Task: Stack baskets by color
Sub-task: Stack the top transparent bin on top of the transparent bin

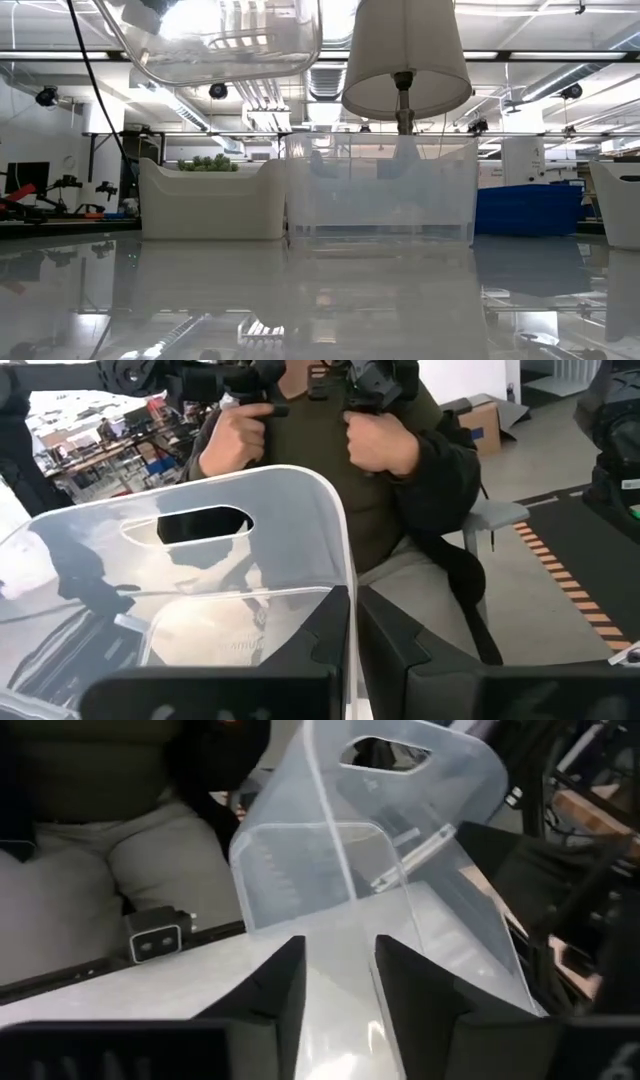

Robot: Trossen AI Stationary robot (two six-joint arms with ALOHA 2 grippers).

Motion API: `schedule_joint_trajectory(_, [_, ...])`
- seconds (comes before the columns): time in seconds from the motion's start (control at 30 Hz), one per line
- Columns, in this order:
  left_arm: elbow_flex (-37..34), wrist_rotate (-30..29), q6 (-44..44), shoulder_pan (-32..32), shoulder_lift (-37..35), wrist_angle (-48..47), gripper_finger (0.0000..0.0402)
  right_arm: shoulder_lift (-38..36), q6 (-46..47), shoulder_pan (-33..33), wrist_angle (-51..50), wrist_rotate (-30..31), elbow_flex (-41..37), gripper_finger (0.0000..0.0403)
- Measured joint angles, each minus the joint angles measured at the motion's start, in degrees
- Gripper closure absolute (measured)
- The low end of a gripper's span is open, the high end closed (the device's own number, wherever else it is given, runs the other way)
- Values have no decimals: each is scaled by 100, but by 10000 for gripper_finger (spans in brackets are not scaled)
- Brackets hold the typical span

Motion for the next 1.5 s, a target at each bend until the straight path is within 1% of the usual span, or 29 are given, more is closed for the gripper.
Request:
schedule_joint_trajectory(0.13, [-4, 7, -3, 33, 0, -11, 401, 6, -248, 10, -37, -137, 0, 346])
schedule_joint_trajectory(0.23, [-4, -61, -2, 60, -7, 9, 401, 8, -342, 9, -66, -542, -2, 383])
schedule_joint_trajectory(0.3, [-4, -170, -4, 79, -7, 24, 401, 10, -368, 7, -79, -714, -7, 389])
schedule_joint_trajectory(0.37, [-4, -179, -13, 128, -7, 26, 399, 10, -368, 5, -86, -746, -7, 392])
schedule_joint_trajectory(0.43, [-4, -181, -230, 199, -9, 115, 391, 10, -372, 3, -103, -766, -9, 393])
schedule_joint_trajectory(0.53, [-4, -204, -587, 279, -11, 215, 363, 10, -381, 5, -122, -768, -11, 393])
schedule_joint_trajectory(0.6, [-4, -222, -719, 308, -11, 225, 339, 10, -371, 3, -138, -763, -11, 394])
schedule_joint_trajectory(0.73, [-4, -284, -767, 385, -15, 175, 286, 9, -322, 1, -231, -685, -11, 394])
schedule_joint_trajectory(0.87, [-7, -321, -762, 554, -96, -111, 240, 8, -251, 3, -746, -299, 185, 394])
schedule_joint_trajectory(0.93, [-7, -517, -756, 696, -239, -402, 224, 1, -226, 3, -1102, -192, 327, 394])
schedule_joint_trajectory(1.07, [-10, -1164, -753, 982, -644, -1262, 203, -1, 179, 10, -1766, 207, 640, 394])
schedule_joint_trajectory(1.2, [-17, -2070, -740, 1228, -1217, -2121, 198, -5, 608, 12, -2410, 933, 924, 394])
schedule_joint_trajectory(1.27, [-34, -2735, -737, 1286, -1493, -2595, 198, -5, 878, 12, -2631, 1354, 1040, 394])
schedule_joint_trajectory(1.4, [-42, -4440, -822, 1306, -2038, -3495, 198, -5, 1601, 11, -3152, 2275, 1344, 394])
schedule_joint_trajectory(1.5, [-180, -5593, -1424, 1303, -2376, -3720, 198, -5, 2275, 3, -3593, 3038, 1537, 394])
